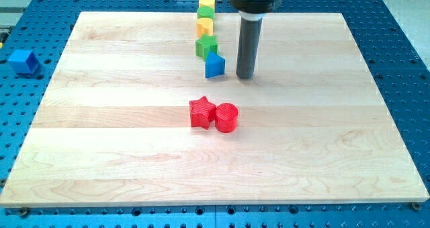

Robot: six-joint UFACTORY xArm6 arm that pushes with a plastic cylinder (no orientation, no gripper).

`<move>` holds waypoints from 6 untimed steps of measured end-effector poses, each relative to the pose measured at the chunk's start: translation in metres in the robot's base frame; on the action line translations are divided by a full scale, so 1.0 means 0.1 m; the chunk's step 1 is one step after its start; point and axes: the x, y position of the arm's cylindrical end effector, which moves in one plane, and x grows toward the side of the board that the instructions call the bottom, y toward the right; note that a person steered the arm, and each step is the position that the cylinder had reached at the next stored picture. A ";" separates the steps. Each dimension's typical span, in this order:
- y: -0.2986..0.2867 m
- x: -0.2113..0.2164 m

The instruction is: Adjust the blue triangle at the bottom of the green star

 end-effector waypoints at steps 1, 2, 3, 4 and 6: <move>-0.16 -0.10; -0.37 -0.05; -0.49 0.02; -0.09 0.36; -0.10 1.90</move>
